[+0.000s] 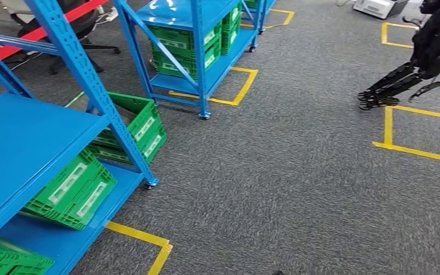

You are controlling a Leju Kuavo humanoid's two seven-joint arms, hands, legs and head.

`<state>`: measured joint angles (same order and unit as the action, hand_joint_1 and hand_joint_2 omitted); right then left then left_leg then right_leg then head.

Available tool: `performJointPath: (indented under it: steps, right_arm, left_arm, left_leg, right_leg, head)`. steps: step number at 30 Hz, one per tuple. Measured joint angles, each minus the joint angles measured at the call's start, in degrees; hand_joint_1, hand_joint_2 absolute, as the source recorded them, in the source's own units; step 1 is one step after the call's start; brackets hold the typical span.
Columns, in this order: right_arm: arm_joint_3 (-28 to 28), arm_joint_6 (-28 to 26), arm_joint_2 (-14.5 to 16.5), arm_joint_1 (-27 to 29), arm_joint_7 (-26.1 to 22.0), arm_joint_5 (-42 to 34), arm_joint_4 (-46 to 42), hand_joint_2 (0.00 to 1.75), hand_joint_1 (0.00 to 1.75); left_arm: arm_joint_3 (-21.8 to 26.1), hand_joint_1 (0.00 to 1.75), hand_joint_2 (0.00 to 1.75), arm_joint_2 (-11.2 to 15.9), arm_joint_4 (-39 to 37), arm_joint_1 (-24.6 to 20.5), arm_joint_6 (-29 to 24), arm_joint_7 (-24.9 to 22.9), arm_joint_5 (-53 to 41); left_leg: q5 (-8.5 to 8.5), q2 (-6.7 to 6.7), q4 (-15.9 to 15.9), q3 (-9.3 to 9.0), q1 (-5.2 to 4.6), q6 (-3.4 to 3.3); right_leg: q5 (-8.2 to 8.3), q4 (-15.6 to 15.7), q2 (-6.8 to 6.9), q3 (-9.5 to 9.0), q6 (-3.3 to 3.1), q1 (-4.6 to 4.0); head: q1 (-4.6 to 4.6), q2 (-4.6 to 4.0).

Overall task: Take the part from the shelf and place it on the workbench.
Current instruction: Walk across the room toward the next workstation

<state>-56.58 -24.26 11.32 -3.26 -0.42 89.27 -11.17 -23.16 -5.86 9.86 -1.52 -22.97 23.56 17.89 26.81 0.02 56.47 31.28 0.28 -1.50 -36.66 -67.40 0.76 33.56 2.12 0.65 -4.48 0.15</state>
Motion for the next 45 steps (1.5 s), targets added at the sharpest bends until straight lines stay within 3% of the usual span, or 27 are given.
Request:
performJointPath:
  steps: [2,3,5,7,9,11,13,15,17,18,19,20,22,24,26,28,30,32,33,34,35,37,39,41,42,44,45]
  right_arm:
    - [0.0,-0.1,0.0,0.2,-0.1,-0.2,0.0,0.0,0.0]
    - [0.1,-0.3,0.0,0.3,-0.4,-0.4,0.0,0.0,0.0]
    - [0.1,-0.7,0.0,0.3,-1.3,-0.7,0.0,0.0,0.0]
    - [0.2,-1.2,0.0,0.3,-1.8,-0.5,0.0,0.0,0.0]
    - [0.3,-1.7,0.0,0.2,-1.4,-0.4,0.0,0.0,0.0]
    - [0.3,-2.4,0.0,0.2,-0.6,-0.8,0.0,0.0,0.0]
    - [0.2,-2.8,0.0,0.3,-0.4,-1.8,0.0,0.0,0.0]
    - [-0.1,-2.9,0.0,0.5,-0.6,-3.2,0.0,0.0,0.0]
    - [-0.8,-2.6,0.0,0.6,-1.1,-4.9,0.0,0.0,0.0]
    - [-1.2,-2.4,0.0,0.5,-1.4,-5.6,0.0,0.0,0.0]
    - [-1.6,-2.0,-0.1,0.5,-1.7,-6.3,0.0,0.0,0.0]
    - [-2.0,-1.5,-0.1,0.4,-2.1,-6.8,0.0,0.0,0.0]
    - [-2.7,-0.8,-0.2,0.4,-2.6,-7.4,0.0,0.0,0.0]
    - [-3.3,-0.6,-0.3,0.3,-2.8,-7.7,0.0,0.0,0.0]
    - [-3.8,-0.7,-0.5,0.2,-2.8,-8.0,-0.1,0.0,0.0]
    - [-4.1,-0.9,-0.7,0.1,-2.7,-8.2,-0.1,0.0,0.0]
    - [-4.4,-1.0,-0.9,0.2,-2.5,-8.2,-0.2,0.0,0.0]
    - [-4.7,-1.0,-1.1,0.5,-2.0,-8.2,-0.2,0.0,0.0]
    - [-4.9,-1.0,-1.2,0.6,-1.8,-8.1,-0.2,0.0,0.0]
    - [-5.0,-1.0,-1.3,0.7,-1.6,-8.1,-0.2,0.0,0.0]
    - [-5.0,-1.0,-1.4,0.7,-1.6,-8.0,-0.2,0.0,0.0]
    - [-5.1,-1.0,-1.4,0.7,-1.7,-7.7,-0.2,0.0,0.0]
    - [-5.1,-0.9,-1.5,0.7,-2.2,-7.1,-0.1,0.0,0.0]
    - [-5.1,-1.0,-1.5,0.7,-2.6,-6.4,-0.1,0.0,0.0]
    - [-5.0,-1.1,-1.5,0.7,-2.7,-6.1,-0.1,0.0,0.0]
    - [-4.9,-1.8,-1.4,0.6,-2.8,-5.3,-0.1,0.0,0.0]
    - [-4.7,-2.1,-1.3,0.7,-2.8,-4.8,-0.1,0.0,0.0]
  left_arm:
    - [0.2,0.0,0.0,-0.1,0.0,-0.1,0.1,0.0,0.1]
    - [0.3,0.0,0.0,-0.1,0.0,0.0,0.2,0.0,0.2]
    - [0.4,0.0,0.0,-0.1,0.0,0.0,0.4,-0.1,0.2]
    - [0.4,0.0,0.0,-0.2,0.0,-0.1,0.6,-0.8,-0.1]
    - [0.3,0.0,0.0,-0.3,0.0,-0.1,0.8,-1.9,-0.6]
    - [0.3,0.0,0.0,-0.4,0.0,0.1,1.0,-2.8,-1.0]
    - [0.2,0.0,0.0,-0.5,0.0,0.2,1.2,-3.2,-1.5]
    - [0.1,0.0,0.0,-0.6,0.0,-0.1,1.5,-3.2,-2.0]
    - [0.0,0.0,0.0,-0.7,0.0,-0.3,1.9,-3.2,-2.4]
    - [0.0,0.0,0.0,-0.7,0.0,-0.3,2.1,-3.2,-2.6]
    - [0.0,0.0,0.0,-0.7,0.0,-0.2,2.2,-3.1,-2.8]
    - [-0.1,0.0,0.0,-0.8,0.0,-0.1,2.2,-3.1,-2.9]
    - [-0.2,0.0,0.0,-0.8,0.0,-0.3,2.3,-3.0,-3.0]
    - [-0.4,0.0,0.0,-0.8,0.0,-0.7,2.3,-2.9,-3.2]
    - [-0.6,0.0,0.0,-0.9,0.0,-0.7,2.2,-2.8,-3.5]
    - [-1.0,0.0,0.0,-1.0,0.0,-0.6,2.2,-2.6,-3.8]
    - [-1.3,0.0,0.0,-1.2,0.0,-0.8,2.3,-2.4,-4.2]
    - [-1.6,0.0,0.0,-1.4,0.0,-1.1,2.5,-2.4,-4.5]
    - [-1.7,0.0,0.0,-1.5,0.0,-1.0,2.7,-2.4,-4.6]
    - [-1.9,0.0,0.0,-1.6,0.0,-1.0,2.8,-2.5,-4.7]
    - [-2.0,0.0,0.0,-1.6,0.0,-0.9,2.9,-2.6,-4.7]
    - [-2.3,0.0,0.0,-1.7,0.0,-1.0,3.0,-3.1,-4.8]
    - [-2.6,0.0,0.0,-1.7,0.0,-1.2,3.1,-3.7,-4.8]
    - [-2.8,0.0,0.0,-1.8,0.0,-1.1,3.1,-4.2,-4.8]
    - [-2.8,0.0,0.0,-1.7,0.0,-1.0,3.1,-4.4,-4.8]
    - [-2.8,0.0,0.0,-1.7,0.0,-0.9,3.0,-4.9,-4.8]
    - [-2.8,0.0,0.0,-1.7,0.0,-1.0,3.0,-5.3,-4.7]
  left_leg:
    - [-0.02,-1.62,0.0,0.01,0.02,-0.04]
    - [0.01,-2.5,0.1,-0.06,0.05,0.01]
    - [0.19,-4.27,0.3,-0.22,0.22,0.29]
    - [0.44,-5.82,0.7,-0.07,0.24,0.89]
    - [0.37,-7.11,1.0,0.37,0.33,1.61]
    - [0.28,-7.66,1.0,0.75,0.55,2.28]
    - [1.78,-5.09,3.4,1.9,0.41,2.74]
    - [5.41,-1.66,10.4,5.17,0.26,2.94]
    - [7.96,-0.65,17.3,8.36,0.28,2.94]
    - [7.7,-0.52,18.2,8.66,0.26,2.84]
    - [6.34,-0.37,16.6,7.78,0.22,2.64]
    - [4.25,0.23,13.0,5.88,0.08,2.28]
    - [1.38,3.56,5.1,1.81,-0.7,1.27]
    - [0.93,5.73,1.6,0.38,-1.45,0.56]
    - [0.68,4.43,1.1,0.51,-1.4,0.24]
    - [0.19,2.92,0.5,0.28,-0.94,-0.21]
    - [-0.2,1.36,0.1,0.26,-0.61,-0.64]
    - [-0.32,-0.42,0.2,0.37,-0.55,-0.81]
    - [-0.33,-1.31,0.2,0.32,-0.53,-0.8]
    - [-0.31,-2.21,0.2,0.23,-0.49,-0.75]
    - [-0.27,-3.08,0.3,0.12,-0.43,-0.62]
    - [-0.07,-4.64,0.6,0.19,-0.39,-0.11]
    - [-0.06,-5.99,1.0,0.76,-0.35,0.72]
    - [-0.31,-7.36,1.0,1.32,-0.11,1.6]
    - [-0.16,-7.02,1.3,1.53,-0.06,1.96]
    - [1.83,-4.22,4.3,2.94,-0.14,2.56]
    - [3.67,-2.33,7.7,4.49,-0.16,2.8]
  right_leg:
    - [-1.6,-6.1,-0.63,3.36,0.15,0.07]
    - [-0.52,-6.0,-0.71,3.66,0.2,0.12]
    - [4.1,0.5,-1.76,1.32,0.32,0.44]
    - [6.86,7.5,-4.41,-1.72,0.39,0.84]
    - [6.85,9.5,-5.54,-2.85,0.03,0.84]
    - [7.05,9.6,-4.29,-3.07,-0.74,0.75]
    - [7.19,9.8,-2.78,-3.18,-1.55,0.72]
    - [7.06,9.9,-0.92,-3.23,-2.12,0.44]
    - [6.86,9.9,1.07,-3.28,-2.42,0.1]
    - [6.76,9.9,1.92,-3.36,-2.5,-0.04]
    - [6.66,9.9,2.68,-3.5,-2.54,-0.17]
    - [6.53,9.9,3.4,-3.72,-2.54,-0.3]
    - [6.21,9.9,4.76,-4.08,-2.35,-0.58]
    - [5.97,9.9,6.16,-4.24,-1.95,-0.82]
    - [5.76,10.0,7.27,-4.49,-1.41,-0.88]
    - [4.42,8.5,4.68,-4.06,-0.77,-0.69]
    - [1.22,2.5,0.64,-1.32,-0.29,-0.43]
    - [-1.28,-4.8,-0.55,2.5,-0.02,-0.29]
    - [-1.04,-6.3,-0.65,3.56,0.09,-0.2]
    - [0.39,-5.5,-0.75,3.6,0.18,-0.09]
    - [2.71,-2.5,-1.14,2.57,0.25,0.08]
    - [6.6,5.5,-4.04,-0.52,0.37,0.67]
    - [7.49,9.2,-6.44,-2.23,0.04,0.98]
    - [7.4,9.4,-5.71,-2.5,-0.72,0.86]
    - [7.49,9.6,-4.95,-2.59,-1.1,0.84]
    - [7.59,9.9,-3.18,-2.83,-1.8,0.89]
    - [7.53,9.9,-2.17,-2.91,-2.06,0.77]
  head:
    - [-0.01,0.0]
    - [-0.01,0.0]
    - [-0.03,0.0]
    - [-0.01,0.0]
    - [0.04,0.0]
    - [0.07,0.0]
    - [0.33,0.0]
    - [0.56,0.0]
    - [0.57,0.0]
    - [0.58,0.0]
    - [0.59,0.0]
    - [0.59,0.0]
    - [0.58,0.0]
    - [0.56,0.0]
    - [0.58,0.0]
    - [0.39,0.0]
    - [0.16,0.0]
    - [0.15,0.0]
    - [0.16,0.0]
    - [0.16,0.0]
    - [0.17,0.0]
    - [0.18,0.0]
    - [0.22,0.0]
    - [0.24,0.0]
    - [0.23,0.0]
    - [0.54,0.0]
    - [0.68,0.0]
